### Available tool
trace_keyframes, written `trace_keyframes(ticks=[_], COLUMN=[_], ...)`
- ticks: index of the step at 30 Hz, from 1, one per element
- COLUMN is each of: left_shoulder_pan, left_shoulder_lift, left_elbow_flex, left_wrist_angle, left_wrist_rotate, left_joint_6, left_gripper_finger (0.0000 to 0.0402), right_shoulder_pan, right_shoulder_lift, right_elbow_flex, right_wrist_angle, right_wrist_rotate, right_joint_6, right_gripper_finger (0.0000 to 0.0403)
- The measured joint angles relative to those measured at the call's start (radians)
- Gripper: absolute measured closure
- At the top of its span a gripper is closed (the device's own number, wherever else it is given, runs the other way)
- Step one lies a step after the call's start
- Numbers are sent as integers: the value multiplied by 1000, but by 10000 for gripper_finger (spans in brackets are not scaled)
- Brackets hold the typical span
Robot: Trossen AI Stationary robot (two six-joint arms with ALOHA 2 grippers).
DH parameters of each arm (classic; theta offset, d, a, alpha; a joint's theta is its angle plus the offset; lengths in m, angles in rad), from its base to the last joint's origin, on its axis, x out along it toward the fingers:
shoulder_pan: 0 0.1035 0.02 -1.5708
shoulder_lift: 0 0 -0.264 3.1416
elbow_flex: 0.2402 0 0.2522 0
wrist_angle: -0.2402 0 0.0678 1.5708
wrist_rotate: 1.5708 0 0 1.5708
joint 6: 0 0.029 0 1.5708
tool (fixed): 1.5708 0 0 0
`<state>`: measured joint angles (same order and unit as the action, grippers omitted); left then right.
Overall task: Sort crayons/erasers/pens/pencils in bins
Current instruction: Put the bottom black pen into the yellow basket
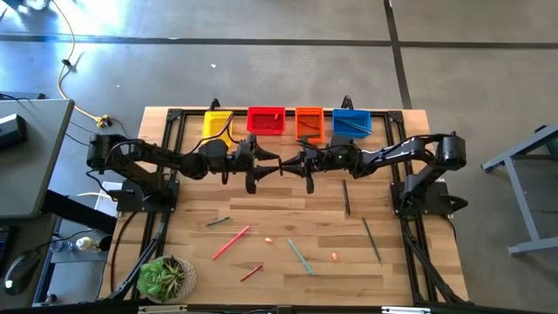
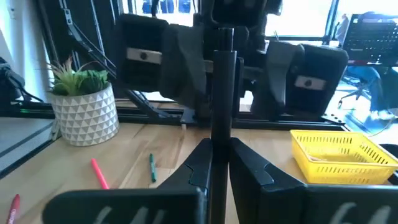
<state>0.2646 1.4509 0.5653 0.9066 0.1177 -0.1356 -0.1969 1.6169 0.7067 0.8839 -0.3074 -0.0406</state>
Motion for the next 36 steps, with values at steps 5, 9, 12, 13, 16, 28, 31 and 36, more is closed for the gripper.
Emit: trace_keyframes(ticks=[5, 9, 12, 13, 16, 28, 31, 36], left_shoulder_pan=[-7, -6, -7, -7, -12, -13, -13, -6], left_shoulder_lift=[0, 11, 35, 46, 76, 83, 83, 83], left_elbow_flex=[11, 11, 11, 11, 20, 59, 59, 59], left_wrist_angle=[-13, -10, 20, 31, 59, 65, 61, 59], left_wrist_rotate=[-17, -14, 19, 28, 26, 32, 30, 17], left_joint_6=[10, 16, 16, 17, 38, 116, 137, 148], left_gripper_finger=[231, 237, 246, 250, 262, 331, 357, 382], right_shoulder_pan=[1, 1, 1, 1, 1, 1, 2, 2], right_shoulder_lift=[0, 0, 0, 0, 0, 0, 0, 0], right_elbow_flex=[0, 0, 0, 0, 0, 0, 0, 1], right_wrist_angle=[3, 5, 10, 12, 12, 2, 0, -19], right_wrist_rotate=[-8, -26, -37, -40, -41, -41, -31, 12], right_joint_6=[-13, -13, -17, -17, -17, -20, -17, -12], right_gripper_finger=[382, 382, 382, 382, 382, 381, 375, 348])
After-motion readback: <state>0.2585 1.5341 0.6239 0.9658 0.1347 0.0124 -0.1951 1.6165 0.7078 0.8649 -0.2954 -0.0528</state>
